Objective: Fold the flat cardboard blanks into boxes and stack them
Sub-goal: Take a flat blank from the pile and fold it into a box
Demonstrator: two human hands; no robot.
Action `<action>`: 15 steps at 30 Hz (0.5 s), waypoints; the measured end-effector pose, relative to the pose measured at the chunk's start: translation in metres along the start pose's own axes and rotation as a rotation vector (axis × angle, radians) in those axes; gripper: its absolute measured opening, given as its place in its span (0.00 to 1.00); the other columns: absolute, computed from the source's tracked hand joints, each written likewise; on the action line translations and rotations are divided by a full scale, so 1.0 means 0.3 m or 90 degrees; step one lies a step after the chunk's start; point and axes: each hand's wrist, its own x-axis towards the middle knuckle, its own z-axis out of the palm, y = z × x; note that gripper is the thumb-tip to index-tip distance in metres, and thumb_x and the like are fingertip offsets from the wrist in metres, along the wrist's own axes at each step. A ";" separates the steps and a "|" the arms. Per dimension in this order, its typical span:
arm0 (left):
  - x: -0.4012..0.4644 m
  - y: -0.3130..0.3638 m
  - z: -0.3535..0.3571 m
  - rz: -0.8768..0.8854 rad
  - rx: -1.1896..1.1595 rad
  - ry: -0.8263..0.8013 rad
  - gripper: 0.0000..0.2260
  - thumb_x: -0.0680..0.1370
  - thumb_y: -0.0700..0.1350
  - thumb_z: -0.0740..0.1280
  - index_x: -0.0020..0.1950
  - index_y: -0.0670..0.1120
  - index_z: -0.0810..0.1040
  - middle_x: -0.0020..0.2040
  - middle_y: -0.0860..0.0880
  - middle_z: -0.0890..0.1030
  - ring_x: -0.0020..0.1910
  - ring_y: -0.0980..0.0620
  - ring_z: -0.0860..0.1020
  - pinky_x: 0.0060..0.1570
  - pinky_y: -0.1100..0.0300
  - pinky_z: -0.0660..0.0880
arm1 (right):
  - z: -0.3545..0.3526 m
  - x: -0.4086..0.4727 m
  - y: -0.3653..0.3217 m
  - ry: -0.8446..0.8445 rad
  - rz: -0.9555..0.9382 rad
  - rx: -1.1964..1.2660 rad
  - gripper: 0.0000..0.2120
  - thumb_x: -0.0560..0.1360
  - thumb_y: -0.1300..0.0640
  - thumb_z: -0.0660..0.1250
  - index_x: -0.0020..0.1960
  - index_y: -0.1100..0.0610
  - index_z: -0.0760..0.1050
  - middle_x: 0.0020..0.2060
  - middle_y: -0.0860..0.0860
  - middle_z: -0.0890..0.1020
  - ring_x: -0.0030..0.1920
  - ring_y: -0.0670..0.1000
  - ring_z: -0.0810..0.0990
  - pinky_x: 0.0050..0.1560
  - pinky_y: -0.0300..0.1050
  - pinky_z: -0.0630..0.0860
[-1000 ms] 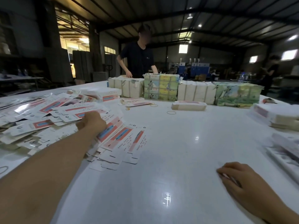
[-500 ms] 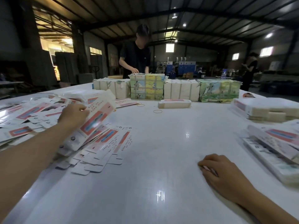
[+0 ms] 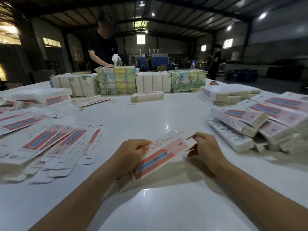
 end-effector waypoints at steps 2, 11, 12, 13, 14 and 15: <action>-0.016 -0.016 0.001 0.026 0.021 0.012 0.11 0.81 0.50 0.58 0.45 0.65 0.74 0.37 0.73 0.77 0.40 0.68 0.79 0.32 0.75 0.72 | -0.012 0.000 -0.032 0.002 0.165 0.316 0.15 0.76 0.64 0.55 0.37 0.59 0.77 0.21 0.52 0.76 0.18 0.51 0.73 0.18 0.38 0.67; -0.050 0.057 0.048 0.115 0.394 0.106 0.39 0.67 0.73 0.53 0.72 0.53 0.65 0.62 0.55 0.73 0.54 0.54 0.70 0.55 0.55 0.70 | 0.000 -0.047 -0.017 -0.250 0.024 0.124 0.08 0.77 0.69 0.59 0.52 0.66 0.76 0.41 0.61 0.84 0.30 0.55 0.80 0.25 0.41 0.75; -0.054 0.075 0.062 0.120 0.433 0.100 0.43 0.65 0.76 0.54 0.74 0.53 0.61 0.64 0.55 0.71 0.56 0.54 0.69 0.57 0.55 0.69 | 0.000 -0.050 -0.019 -0.256 0.016 0.114 0.09 0.77 0.69 0.59 0.53 0.65 0.76 0.42 0.60 0.85 0.32 0.56 0.81 0.27 0.41 0.77; -0.057 0.086 0.075 0.123 0.458 0.102 0.45 0.64 0.77 0.55 0.74 0.52 0.58 0.65 0.55 0.70 0.57 0.53 0.68 0.59 0.56 0.67 | 0.000 -0.055 -0.023 -0.262 0.013 0.107 0.09 0.77 0.68 0.60 0.54 0.64 0.76 0.42 0.60 0.85 0.33 0.57 0.82 0.28 0.42 0.78; -0.060 0.093 0.083 0.131 0.477 0.115 0.46 0.65 0.76 0.57 0.75 0.51 0.57 0.65 0.54 0.70 0.57 0.53 0.69 0.59 0.57 0.67 | 0.002 -0.060 -0.027 -0.270 0.011 0.106 0.09 0.77 0.68 0.60 0.53 0.62 0.77 0.42 0.60 0.85 0.35 0.58 0.82 0.29 0.42 0.78; -0.062 0.100 0.086 0.142 0.491 0.136 0.44 0.66 0.75 0.60 0.74 0.50 0.58 0.64 0.53 0.71 0.56 0.52 0.71 0.56 0.58 0.68 | 0.001 -0.064 -0.032 -0.277 0.009 0.109 0.09 0.77 0.68 0.61 0.52 0.61 0.78 0.42 0.60 0.85 0.35 0.58 0.82 0.30 0.43 0.79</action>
